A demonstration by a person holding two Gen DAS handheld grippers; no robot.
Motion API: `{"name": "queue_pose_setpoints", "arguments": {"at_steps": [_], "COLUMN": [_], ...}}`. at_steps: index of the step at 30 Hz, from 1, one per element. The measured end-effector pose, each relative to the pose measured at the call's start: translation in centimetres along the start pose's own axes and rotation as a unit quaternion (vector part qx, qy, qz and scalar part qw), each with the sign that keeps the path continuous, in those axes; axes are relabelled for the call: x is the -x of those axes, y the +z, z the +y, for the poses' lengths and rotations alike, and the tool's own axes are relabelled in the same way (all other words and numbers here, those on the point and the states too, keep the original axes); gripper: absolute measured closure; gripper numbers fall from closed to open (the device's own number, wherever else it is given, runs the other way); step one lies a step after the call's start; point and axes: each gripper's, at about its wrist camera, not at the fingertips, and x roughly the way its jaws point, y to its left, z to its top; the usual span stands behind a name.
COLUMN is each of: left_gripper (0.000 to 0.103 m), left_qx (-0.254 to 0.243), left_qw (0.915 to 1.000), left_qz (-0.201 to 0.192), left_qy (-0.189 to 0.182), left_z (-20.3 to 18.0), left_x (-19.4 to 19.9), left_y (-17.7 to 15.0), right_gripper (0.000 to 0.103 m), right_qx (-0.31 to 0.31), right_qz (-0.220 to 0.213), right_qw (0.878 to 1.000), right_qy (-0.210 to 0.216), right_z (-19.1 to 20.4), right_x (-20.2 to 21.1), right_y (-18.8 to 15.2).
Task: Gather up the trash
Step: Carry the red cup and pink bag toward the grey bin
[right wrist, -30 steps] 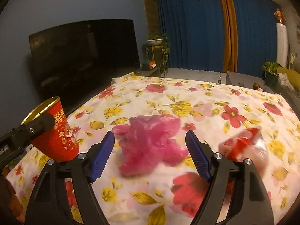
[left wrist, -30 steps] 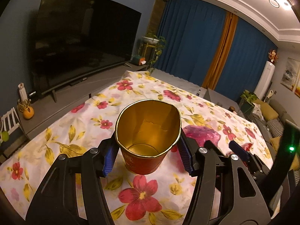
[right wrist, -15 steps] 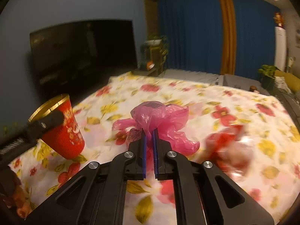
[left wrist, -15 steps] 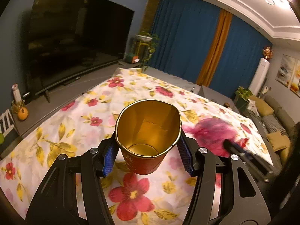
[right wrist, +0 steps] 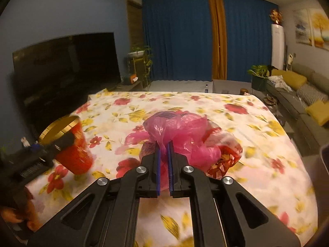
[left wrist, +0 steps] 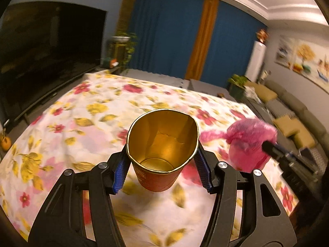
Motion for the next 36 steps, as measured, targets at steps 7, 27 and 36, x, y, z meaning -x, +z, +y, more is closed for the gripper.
{"name": "queue_pose_setpoints", "arguments": {"at_steps": [7, 27, 36], "left_gripper": [0.046, 0.046, 0.046], "left_qx": [-0.045, -0.154, -0.184], "left_qw": [0.9979, 0.9727, 0.9558], "left_qz": [0.000, -0.001, 0.023], "left_qy": [-0.046, -0.174, -0.229], "left_z": [-5.5, -24.0, -31.5], "left_x": [1.3, 6.3, 5.3], "left_y": [-1.7, -4.9, -7.7], "right_gripper": [0.096, 0.096, 0.096], "right_qx": [-0.005, -0.059, -0.096], "right_qz": [-0.032, -0.066, -0.078], "right_qw": [0.999, 0.991, 0.978], "right_qy": [-0.026, -0.104, -0.170], "right_z": [-4.2, -14.5, -20.1], "right_x": [6.6, 18.2, 20.5], "right_y": [-0.7, -4.7, -6.1]}}
